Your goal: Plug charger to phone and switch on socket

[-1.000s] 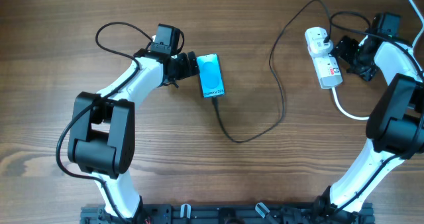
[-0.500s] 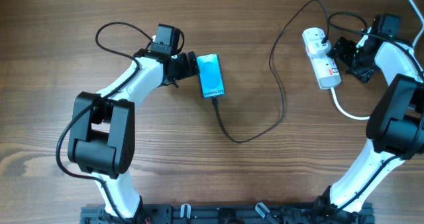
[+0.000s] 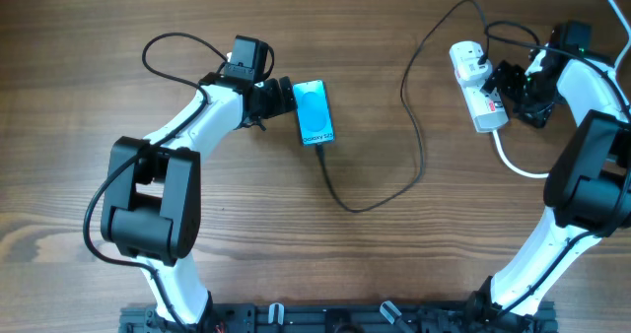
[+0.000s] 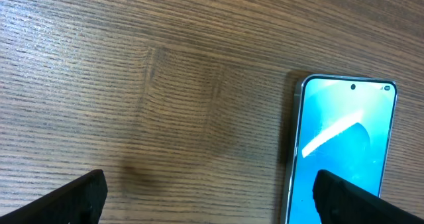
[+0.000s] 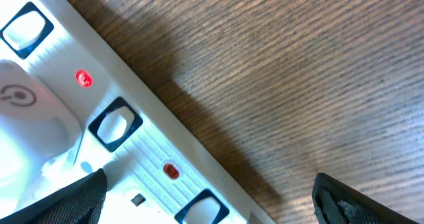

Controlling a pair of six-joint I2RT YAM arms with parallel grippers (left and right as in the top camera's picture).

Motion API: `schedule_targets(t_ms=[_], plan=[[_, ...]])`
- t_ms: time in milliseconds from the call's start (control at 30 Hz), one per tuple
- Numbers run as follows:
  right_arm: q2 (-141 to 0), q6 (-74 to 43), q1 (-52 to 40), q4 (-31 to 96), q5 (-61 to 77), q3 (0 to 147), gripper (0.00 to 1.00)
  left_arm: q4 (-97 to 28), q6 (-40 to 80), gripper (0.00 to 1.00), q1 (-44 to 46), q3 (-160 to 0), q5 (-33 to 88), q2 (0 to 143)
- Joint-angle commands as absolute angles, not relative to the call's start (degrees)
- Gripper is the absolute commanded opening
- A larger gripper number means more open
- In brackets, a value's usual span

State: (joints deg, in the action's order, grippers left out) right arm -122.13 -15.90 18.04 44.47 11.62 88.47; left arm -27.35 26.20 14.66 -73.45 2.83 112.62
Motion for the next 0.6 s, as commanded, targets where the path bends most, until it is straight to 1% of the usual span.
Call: schedule_targets(t_ms=[0, 200, 567], plan=[[-119.83, -15.18, 18.31, 45.08, 9.76, 91.90, 1.00, -27.20, 26.00, 1.00, 14.76, -73.30, 2.07, 113.19], [-119.04, -15.27, 18.28, 44.62, 4.64, 91.79, 1.00, -27.20, 26.00, 1.00, 14.76, -73.30, 2.07, 113.19], [-119.15, -15.38, 18.20, 40.27, 5.13, 88.31, 1.00, -27.20, 26.00, 1.00, 14.76, -73.30, 2.07, 113.19]])
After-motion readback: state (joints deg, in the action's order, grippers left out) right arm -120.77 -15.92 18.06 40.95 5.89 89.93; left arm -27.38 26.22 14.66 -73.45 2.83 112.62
